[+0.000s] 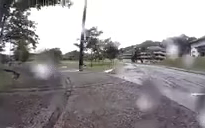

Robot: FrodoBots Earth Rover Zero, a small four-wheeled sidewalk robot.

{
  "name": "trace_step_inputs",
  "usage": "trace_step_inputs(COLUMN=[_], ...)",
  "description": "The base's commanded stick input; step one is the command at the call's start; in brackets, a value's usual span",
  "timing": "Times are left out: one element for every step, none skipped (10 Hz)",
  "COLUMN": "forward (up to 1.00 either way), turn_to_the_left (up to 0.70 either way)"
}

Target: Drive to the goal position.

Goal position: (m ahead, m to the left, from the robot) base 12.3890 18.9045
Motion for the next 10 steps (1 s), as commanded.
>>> trace_step_inputs(forward=[0.70,0.70,0.70,0.70,0.70,0.70,0.70,0.70,0.70,0.70], turn_to_the_left=[0.00,0.00,0.00,0.00,0.15,0.35,0.35,0.25,0.05,0.00])
